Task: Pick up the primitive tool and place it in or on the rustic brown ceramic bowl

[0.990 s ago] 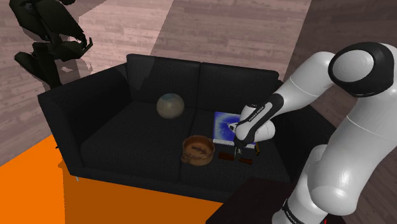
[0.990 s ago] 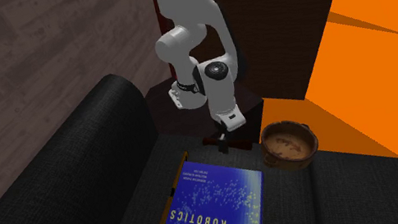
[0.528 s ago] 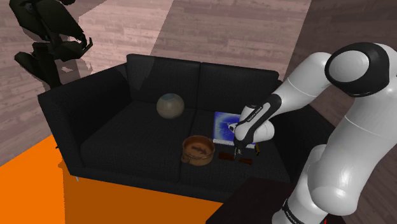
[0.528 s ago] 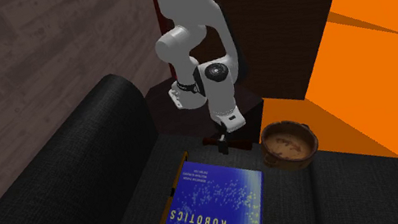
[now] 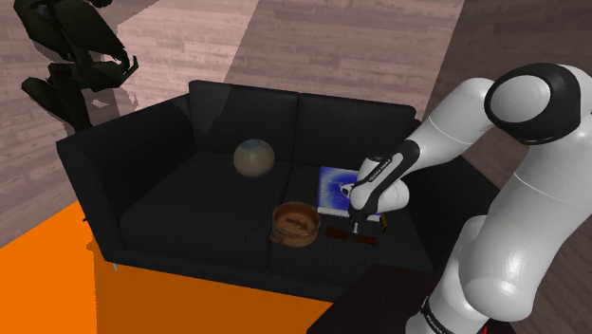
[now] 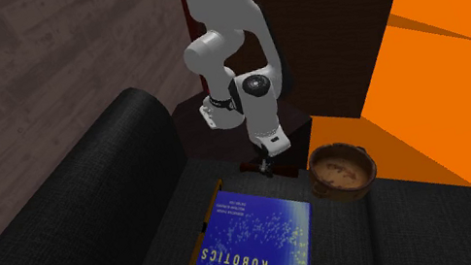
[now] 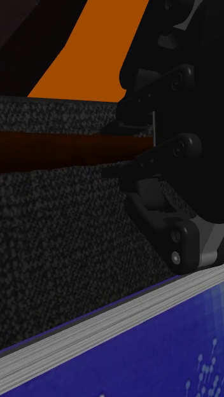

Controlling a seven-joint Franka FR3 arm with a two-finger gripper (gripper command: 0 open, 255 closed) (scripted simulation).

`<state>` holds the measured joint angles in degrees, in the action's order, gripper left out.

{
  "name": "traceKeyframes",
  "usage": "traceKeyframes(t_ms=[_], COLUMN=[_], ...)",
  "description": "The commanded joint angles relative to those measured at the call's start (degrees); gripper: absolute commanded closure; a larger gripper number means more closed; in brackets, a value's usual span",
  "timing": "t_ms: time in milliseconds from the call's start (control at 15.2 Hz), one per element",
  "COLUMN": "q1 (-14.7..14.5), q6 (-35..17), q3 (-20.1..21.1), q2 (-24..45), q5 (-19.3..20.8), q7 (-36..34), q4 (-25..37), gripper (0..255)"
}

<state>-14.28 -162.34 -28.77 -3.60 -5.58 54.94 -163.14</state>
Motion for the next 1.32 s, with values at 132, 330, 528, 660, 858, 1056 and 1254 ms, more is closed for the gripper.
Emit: traceKeyframes(t_ms=[132, 330, 528, 660, 858, 1056, 1254], q1=[0.64, 2.53, 4.16, 5.05, 6.09, 6.87, 7.46], q6=[1.03, 4.30, 7.70, 9.97, 13.38, 16.75, 20.06], q3=[0.13, 0.90, 1.91, 2.57, 3.46, 4.27, 5.02], q2=[-1.25, -4.90, -8.30, -10.44, -13.48, -16.30, -18.90], q5=[2.09, 6.86, 9.90, 11.30, 12.80, 13.80, 14.43], q7=[-1.52, -5.01, -7.29, -8.38, -9.62, -10.52, -11.20], q4=[-0.06, -0.08, 0.11, 0.33, 0.80, 1.41, 2.16], gripper=[255, 255, 255, 255, 255, 255, 255])
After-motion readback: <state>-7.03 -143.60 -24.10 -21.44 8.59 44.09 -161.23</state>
